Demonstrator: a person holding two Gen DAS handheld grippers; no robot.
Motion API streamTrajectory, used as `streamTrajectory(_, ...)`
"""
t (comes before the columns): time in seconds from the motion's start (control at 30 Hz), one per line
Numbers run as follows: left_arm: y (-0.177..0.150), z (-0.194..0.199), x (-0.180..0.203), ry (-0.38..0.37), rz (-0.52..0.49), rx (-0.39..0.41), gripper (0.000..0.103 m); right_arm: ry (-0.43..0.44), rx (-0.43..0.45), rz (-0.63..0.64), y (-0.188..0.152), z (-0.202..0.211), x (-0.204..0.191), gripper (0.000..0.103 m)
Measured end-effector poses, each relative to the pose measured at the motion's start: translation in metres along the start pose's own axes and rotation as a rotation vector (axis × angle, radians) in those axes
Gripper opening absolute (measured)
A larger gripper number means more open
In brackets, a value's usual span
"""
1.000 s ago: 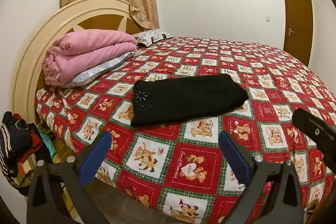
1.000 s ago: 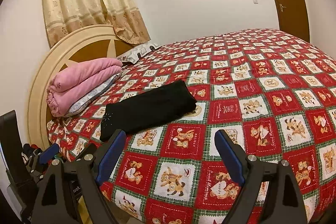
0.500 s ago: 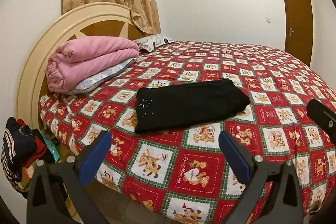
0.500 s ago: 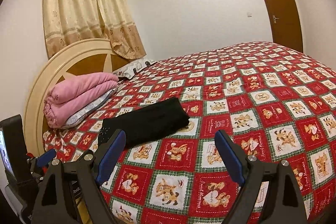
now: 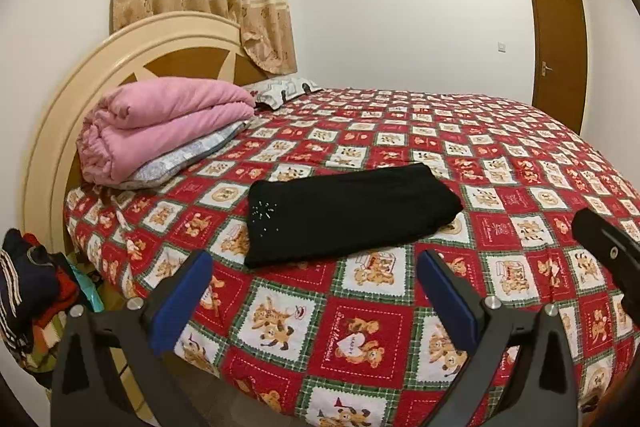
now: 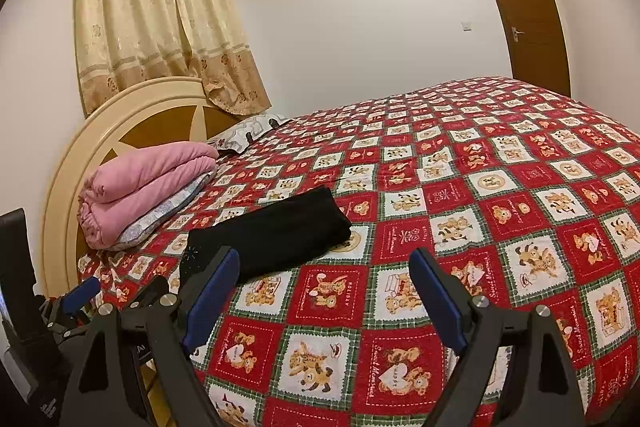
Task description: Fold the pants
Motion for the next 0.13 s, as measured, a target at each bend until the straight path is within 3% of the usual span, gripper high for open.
streamTrajectory(0.13, 0.0011, -0.0005, 0.0013, 0.002, -0.008, 0.0, 0.103, -0.004, 0.003, -0.004, 0.0002, 0.001, 0.0012, 0.088)
Point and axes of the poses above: each gripper's, at about its wrist camera, not at the fingertips, and z roughly against the way its jaws point, x to its right, y to its top, the point moved 6 cm from there along -z, roughly the way its jaws point, and after that the axes turned 5 degrees about x, right-handed, at the moved point
